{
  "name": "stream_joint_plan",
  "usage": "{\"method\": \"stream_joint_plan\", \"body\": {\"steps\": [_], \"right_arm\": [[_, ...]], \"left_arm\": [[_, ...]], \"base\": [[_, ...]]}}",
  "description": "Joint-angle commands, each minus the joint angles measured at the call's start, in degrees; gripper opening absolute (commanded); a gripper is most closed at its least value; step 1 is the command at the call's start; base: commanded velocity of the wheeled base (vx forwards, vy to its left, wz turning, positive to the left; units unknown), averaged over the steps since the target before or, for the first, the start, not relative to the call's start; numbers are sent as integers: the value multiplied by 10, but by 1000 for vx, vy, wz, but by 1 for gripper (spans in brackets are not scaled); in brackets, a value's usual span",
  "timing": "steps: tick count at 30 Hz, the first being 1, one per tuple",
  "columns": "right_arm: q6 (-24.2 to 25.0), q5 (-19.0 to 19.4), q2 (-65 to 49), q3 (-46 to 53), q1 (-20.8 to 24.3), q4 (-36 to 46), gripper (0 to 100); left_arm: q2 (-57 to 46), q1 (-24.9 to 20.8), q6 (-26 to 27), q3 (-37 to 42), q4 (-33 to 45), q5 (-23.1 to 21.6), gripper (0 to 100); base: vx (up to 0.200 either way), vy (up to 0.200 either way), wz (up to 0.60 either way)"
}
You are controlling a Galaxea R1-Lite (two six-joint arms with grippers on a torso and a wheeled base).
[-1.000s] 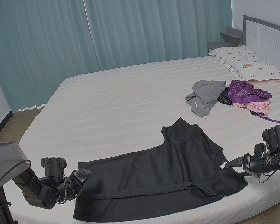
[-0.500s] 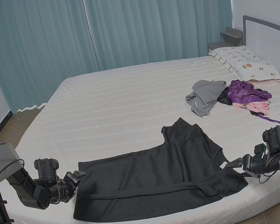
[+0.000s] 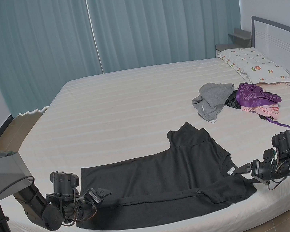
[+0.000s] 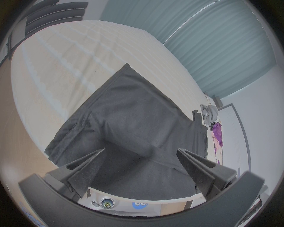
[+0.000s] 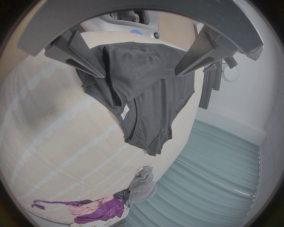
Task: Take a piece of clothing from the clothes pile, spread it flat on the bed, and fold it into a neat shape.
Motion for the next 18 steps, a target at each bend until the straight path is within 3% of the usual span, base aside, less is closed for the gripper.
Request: {"method": "stream_joint_plan", "body": {"steps": [1,10,18], "right_arm": [[0,0,1,1,0,0,100],[-1,0,1,0,1,0,100],[0,0,3,-1,13,0,100]], "left_arm": [[-8,-25,1,13,0,5,100],[-5,-59,2,23,0,17,100],[42,-60,14,-11,1,44,100]], "base": [[0,0,0],[0,0,0],[0,0,0]]}}
